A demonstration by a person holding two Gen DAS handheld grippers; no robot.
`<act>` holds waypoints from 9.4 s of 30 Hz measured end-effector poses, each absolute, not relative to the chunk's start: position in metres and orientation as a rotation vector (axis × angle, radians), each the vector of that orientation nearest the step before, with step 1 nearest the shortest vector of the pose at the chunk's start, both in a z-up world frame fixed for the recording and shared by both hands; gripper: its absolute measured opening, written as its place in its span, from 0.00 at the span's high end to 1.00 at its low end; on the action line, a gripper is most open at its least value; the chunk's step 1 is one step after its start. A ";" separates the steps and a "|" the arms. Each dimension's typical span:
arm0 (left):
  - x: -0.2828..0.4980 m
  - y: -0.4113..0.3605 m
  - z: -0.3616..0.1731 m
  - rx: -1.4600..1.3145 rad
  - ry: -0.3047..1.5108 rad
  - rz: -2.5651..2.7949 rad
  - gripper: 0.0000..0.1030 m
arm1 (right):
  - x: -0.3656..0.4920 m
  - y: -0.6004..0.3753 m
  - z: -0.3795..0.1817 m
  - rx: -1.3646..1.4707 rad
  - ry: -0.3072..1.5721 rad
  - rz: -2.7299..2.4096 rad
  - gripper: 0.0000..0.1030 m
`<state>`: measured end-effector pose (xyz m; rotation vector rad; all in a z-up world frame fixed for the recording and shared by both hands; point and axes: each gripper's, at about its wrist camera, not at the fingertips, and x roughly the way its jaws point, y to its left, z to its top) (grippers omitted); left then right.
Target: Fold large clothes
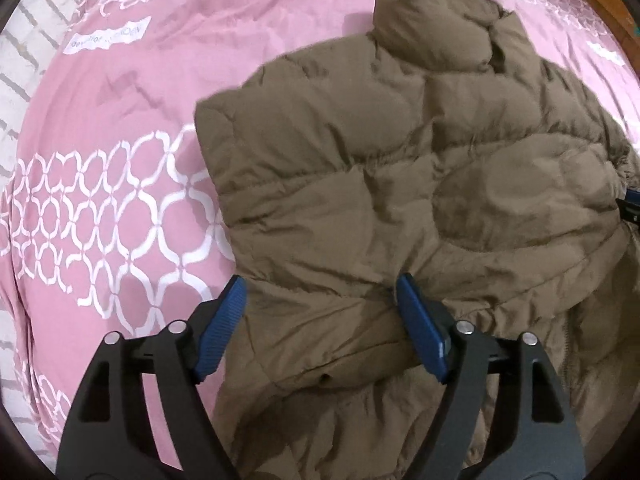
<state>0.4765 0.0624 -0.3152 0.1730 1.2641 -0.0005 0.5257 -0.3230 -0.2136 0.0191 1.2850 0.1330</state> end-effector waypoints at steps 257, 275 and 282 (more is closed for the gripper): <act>0.184 0.091 -0.243 0.054 0.763 -0.056 0.11 | 0.217 -0.256 -0.115 0.114 0.750 -0.302 0.40; 0.180 0.116 -0.286 -0.091 0.908 0.101 0.12 | 0.244 -0.306 -0.165 0.102 0.735 -0.110 0.28; 0.164 0.119 -0.308 -0.073 0.969 0.139 0.12 | 0.208 -0.334 -0.170 -0.020 0.731 -0.104 0.17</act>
